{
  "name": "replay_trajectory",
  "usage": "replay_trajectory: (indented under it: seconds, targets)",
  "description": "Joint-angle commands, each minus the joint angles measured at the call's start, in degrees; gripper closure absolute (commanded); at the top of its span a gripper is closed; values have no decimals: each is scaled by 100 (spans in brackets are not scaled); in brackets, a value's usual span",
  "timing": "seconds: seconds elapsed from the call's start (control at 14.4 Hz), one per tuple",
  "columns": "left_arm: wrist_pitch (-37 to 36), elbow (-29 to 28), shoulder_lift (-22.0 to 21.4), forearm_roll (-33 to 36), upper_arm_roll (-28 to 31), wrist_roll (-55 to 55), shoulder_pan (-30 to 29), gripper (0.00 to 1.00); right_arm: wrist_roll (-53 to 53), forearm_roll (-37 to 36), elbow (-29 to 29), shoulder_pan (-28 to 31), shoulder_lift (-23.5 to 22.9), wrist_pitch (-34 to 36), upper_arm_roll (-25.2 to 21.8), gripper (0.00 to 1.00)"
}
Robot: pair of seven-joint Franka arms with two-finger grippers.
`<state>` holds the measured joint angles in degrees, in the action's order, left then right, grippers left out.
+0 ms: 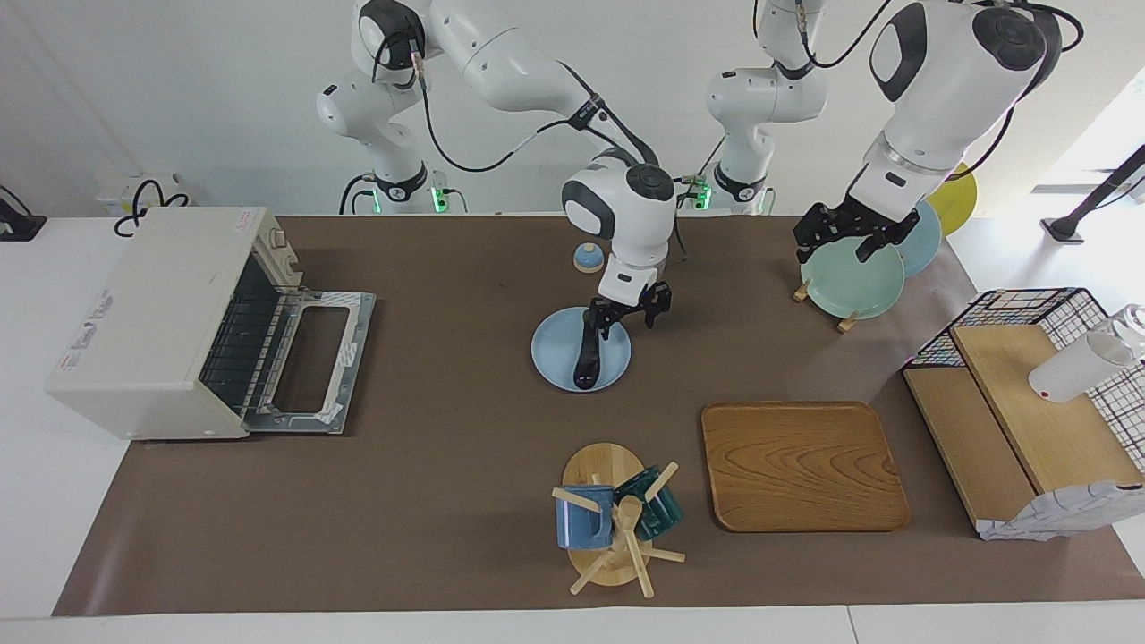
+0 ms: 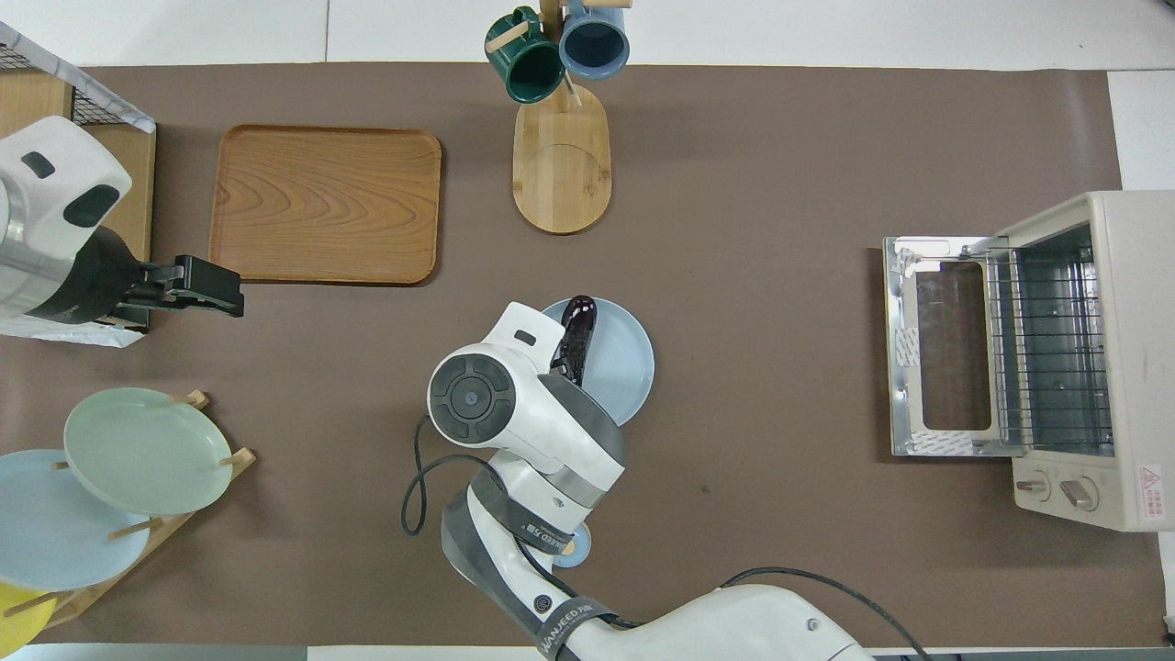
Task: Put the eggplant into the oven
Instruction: 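Carry the eggplant with the right gripper toward the open oven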
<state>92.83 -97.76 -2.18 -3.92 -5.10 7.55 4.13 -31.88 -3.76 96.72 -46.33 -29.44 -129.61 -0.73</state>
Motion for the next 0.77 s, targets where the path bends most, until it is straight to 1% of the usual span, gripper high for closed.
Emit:
replay_trajectory:
  seconds: [0.0,0.07,0.14,0.21,0.28,0.35,0.42,0.56,0.63,0.7]
  targets:
    - [-202,178,34,285,-26,-96,26,0,15,-116,479,54,246,-293,29,26]
    - [-282,118,8,321,-35,-122,35,0,15,-107,479,54,246,-302,38,34]
    - [-300,39,-36,321,-35,-262,26,0,15,-107,531,46,255,-389,29,39]
    - [-326,38,-45,321,-44,-298,-26,0,15,-116,662,28,298,-485,29,47]
    - [-370,73,-28,321,-44,-298,-18,0,24,-116,681,28,308,-521,38,67]
    - [-414,108,-2,321,-44,-307,-18,0,67,-125,638,37,308,-426,38,93]
    - [-467,187,16,321,-35,-307,-18,0,68,-134,620,19,308,-364,38,100]
    - [-494,319,43,321,-44,-316,-18,0,77,-169,541,19,308,-189,29,100]
    - [-433,354,51,321,-35,-333,-27,0,207,-256,349,28,299,108,29,100]
    - [-319,337,78,321,-35,-507,-44,0,583,-544,-44,115,299,729,29,100]
